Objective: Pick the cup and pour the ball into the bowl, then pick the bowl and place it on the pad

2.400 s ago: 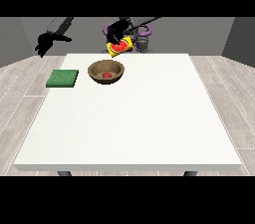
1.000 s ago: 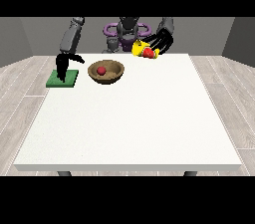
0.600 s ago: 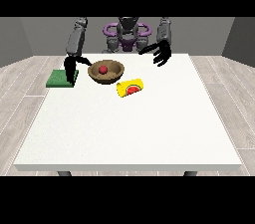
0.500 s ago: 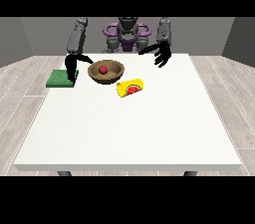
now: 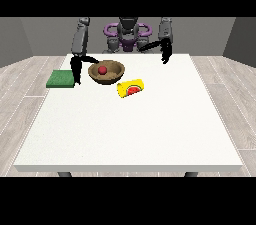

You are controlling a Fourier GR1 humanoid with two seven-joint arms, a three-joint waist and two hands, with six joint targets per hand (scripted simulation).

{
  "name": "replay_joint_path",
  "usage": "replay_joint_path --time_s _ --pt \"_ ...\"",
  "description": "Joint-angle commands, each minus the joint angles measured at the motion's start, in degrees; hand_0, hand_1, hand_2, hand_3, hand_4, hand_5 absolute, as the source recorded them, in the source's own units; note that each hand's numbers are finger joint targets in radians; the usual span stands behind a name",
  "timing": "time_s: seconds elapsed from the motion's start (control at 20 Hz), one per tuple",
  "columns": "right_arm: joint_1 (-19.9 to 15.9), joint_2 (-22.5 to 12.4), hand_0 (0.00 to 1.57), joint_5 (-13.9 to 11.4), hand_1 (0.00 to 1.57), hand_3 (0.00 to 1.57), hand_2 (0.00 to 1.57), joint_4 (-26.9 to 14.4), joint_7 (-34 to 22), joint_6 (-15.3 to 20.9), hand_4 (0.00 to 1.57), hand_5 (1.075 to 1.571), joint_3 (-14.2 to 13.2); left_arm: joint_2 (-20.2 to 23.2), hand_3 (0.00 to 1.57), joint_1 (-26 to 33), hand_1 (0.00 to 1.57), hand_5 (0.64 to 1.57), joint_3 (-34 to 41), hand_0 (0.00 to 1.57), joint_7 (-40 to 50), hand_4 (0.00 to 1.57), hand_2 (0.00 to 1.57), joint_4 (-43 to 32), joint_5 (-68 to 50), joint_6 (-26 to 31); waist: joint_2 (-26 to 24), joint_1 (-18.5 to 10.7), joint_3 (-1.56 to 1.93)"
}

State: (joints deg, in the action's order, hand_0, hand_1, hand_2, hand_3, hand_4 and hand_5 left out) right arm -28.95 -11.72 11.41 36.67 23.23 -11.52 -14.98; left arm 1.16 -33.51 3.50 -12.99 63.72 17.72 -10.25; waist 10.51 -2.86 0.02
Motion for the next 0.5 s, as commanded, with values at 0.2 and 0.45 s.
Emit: replay_joint_path --time_s 0.2,0.45 --pt "-1.7 -1.2 0.0 2.1 0.0 0.0 0.0 -5.6 4.1 -0.7 0.14 1.53 -3.3 1.0 0.0 -2.9 0.0 1.556 -2.3 0.0 2.6 0.0 0.0 6.0 0.2 2.5 4.6 -5.5 0.05" --pt "-1.1 0.5 0.0 3.6 0.0 0.0 0.0 -2.9 2.5 -1.0 0.21 1.527 -3.4 0.2 0.0 -4.0 0.0 1.558 -2.4 0.0 4.4 0.0 0.0 5.5 0.5 2.0 4.8 -4.6 0.04"
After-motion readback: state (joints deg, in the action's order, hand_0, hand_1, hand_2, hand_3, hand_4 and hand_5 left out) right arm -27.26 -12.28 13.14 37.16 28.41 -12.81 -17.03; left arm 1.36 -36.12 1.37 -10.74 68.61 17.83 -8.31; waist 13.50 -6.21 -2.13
